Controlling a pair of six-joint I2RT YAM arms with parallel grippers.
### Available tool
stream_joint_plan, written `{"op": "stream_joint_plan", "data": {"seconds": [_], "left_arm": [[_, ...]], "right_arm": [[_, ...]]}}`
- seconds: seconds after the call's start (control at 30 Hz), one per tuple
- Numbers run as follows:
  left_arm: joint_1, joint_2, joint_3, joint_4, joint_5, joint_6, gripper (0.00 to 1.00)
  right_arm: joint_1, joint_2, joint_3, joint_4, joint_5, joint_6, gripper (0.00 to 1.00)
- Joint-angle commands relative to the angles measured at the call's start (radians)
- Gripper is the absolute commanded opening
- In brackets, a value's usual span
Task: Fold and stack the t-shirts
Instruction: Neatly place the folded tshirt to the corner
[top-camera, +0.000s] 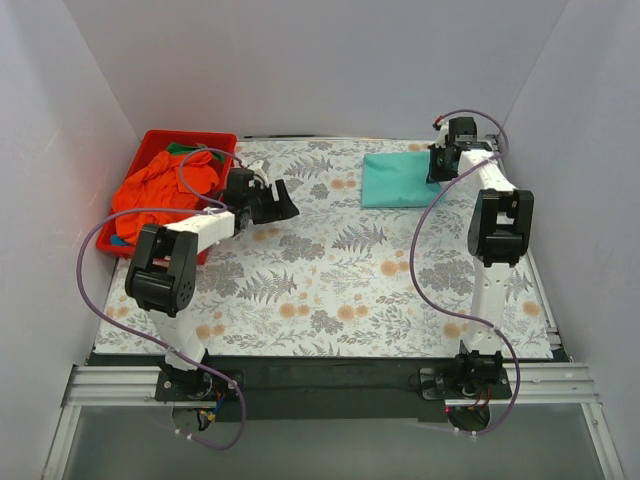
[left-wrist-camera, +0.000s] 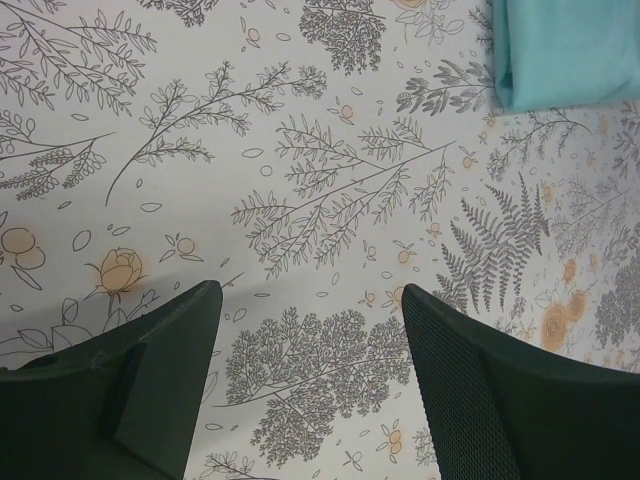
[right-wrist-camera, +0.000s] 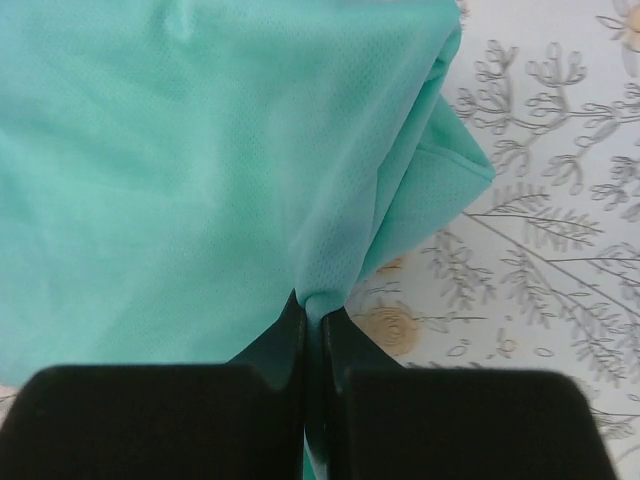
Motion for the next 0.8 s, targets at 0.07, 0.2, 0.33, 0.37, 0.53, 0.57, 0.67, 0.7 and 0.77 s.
{"op": "stream_joint_plan", "data": {"seconds": [0.07, 0.2, 0.33, 0.37, 0.53, 0.57, 0.67, 0.7, 0.77], "left_arm": [[0.014, -0.072, -0.012, 0.028, -0.001, 0.011, 0.72], [0.019, -0.065, -0.011, 0.029, 0.002, 0.010, 0.72], [0.020, -0.065, -0.012, 0.028, 0.000, 0.010, 0.72], [0.022, -0.065, -0.011, 0.028, -0.001, 0.010, 0.72], [0.022, -0.058, -0.009, 0.028, -0.003, 0.011, 0.72], [0.022, -0.054, -0.008, 0.028, -0.004, 0.010, 0.72], [0.022, -0.048, -0.005, 0.026, -0.006, 0.011, 0.72], [0.022, -0.048, -0.003, 0.025, -0.004, 0.011, 0.72], [0.022, -0.043, -0.003, 0.025, -0.009, 0.011, 0.72]], "right_arm": [[-0.064, 0.043, 0.109, -0.090, 0.161, -0.103, 0.01], [-0.092, 0.084, 0.201, -0.091, 0.231, -0.146, 0.01], [-0.112, 0.127, 0.284, -0.085, 0.297, -0.192, 0.01], [-0.120, 0.135, 0.299, -0.085, 0.319, -0.198, 0.01], [-0.131, 0.161, 0.361, -0.041, 0.362, -0.238, 0.01], [-0.132, 0.163, 0.359, -0.030, 0.392, -0.249, 0.01], [-0.134, 0.163, 0.361, 0.010, 0.403, -0.263, 0.01], [-0.134, 0.163, 0.362, 0.019, 0.417, -0.270, 0.01], [-0.134, 0.166, 0.362, 0.045, 0.449, -0.281, 0.01]]}}
